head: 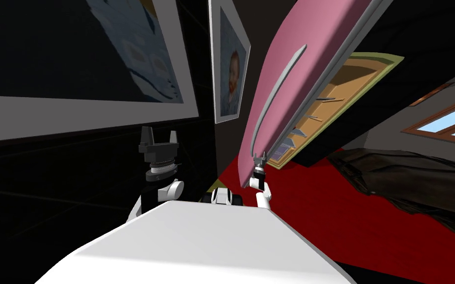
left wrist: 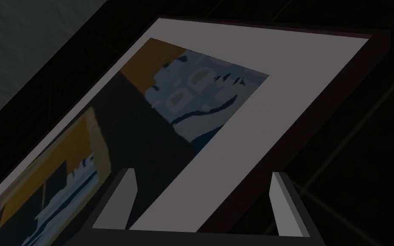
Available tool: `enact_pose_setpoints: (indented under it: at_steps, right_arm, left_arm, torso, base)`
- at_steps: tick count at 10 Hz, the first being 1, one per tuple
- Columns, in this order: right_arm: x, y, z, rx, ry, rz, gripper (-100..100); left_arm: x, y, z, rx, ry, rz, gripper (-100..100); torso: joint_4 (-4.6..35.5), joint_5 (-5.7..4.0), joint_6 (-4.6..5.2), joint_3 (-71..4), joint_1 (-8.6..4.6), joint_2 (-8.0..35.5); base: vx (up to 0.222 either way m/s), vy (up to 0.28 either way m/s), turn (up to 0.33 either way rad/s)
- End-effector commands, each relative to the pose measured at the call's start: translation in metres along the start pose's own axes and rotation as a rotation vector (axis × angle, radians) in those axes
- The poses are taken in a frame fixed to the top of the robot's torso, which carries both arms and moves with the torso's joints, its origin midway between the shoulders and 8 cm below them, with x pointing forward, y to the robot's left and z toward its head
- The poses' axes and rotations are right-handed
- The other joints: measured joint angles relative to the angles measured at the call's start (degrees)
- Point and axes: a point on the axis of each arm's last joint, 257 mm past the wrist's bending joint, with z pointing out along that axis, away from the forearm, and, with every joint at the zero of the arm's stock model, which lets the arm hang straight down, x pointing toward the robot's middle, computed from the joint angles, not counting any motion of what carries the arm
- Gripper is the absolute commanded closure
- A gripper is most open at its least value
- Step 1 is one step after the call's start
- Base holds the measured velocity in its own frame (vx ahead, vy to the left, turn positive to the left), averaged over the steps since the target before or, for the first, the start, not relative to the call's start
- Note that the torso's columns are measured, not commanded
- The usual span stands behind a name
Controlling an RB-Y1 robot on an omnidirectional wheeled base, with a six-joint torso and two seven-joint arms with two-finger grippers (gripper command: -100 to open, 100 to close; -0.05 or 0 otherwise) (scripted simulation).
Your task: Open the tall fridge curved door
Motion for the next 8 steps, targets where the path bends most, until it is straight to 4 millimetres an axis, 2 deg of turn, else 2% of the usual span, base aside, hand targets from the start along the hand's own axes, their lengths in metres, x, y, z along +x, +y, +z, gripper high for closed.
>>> enact_pose_setpoints:
  at_steps: [1, 4, 5, 6, 8]
  right_arm:
    - [-0.005, -0.006, 0.022, 0.006, -0.010, 0.001, -100]
    - [-0.010, -0.012, 0.042, 0.004, -0.013, 0.006, -100]
    - [-0.004, -0.008, 0.031, -0.007, 0.000, 0.004, -100]
    - [-0.004, -0.007, 0.032, -0.009, 0.001, 0.005, 0]
    - [-0.004, -0.007, 0.031, -0.009, 0.002, 0.005, 0]
  left_arm:
    - [0.000, 0.000, 0.000, 0.000, 0.000, 0.000, 0]
    - [0.000, 0.000, 0.000, 0.000, 0.000, 0.000, 0]
    - [0.000, 0.000, 0.000, 0.000, 0.000, 0.000, 0]
    - [0.000, 0.000, 0.000, 0.000, 0.000, 0.000, 0]
    - [0.000, 0.000, 0.000, 0.000, 0.000, 0.000, 0]
  torso:
    - [0.03, 0.14, -0.13, -0.02, 0.45, -0.04]
    - [0.01, 0.18, -0.17, -0.01, 0.66, -0.01]
    - [0.06, 0.16, -0.16, 0.02, 0.50, 0.05]
    - [-0.10, -0.02, -0.03, 0.07, 0.32, 0.08]
    - [-0.20, -0.16, 0.07, 0.13, 0.15, 0.15]
  base:
    - [-0.043, -0.009, -0.039]
    - [-0.037, 0.021, -0.024]
    - [-0.018, 0.010, -0.009]
    - [0.000, 0.000, 0.000]
    - [0.000, 0.000, 0.000]
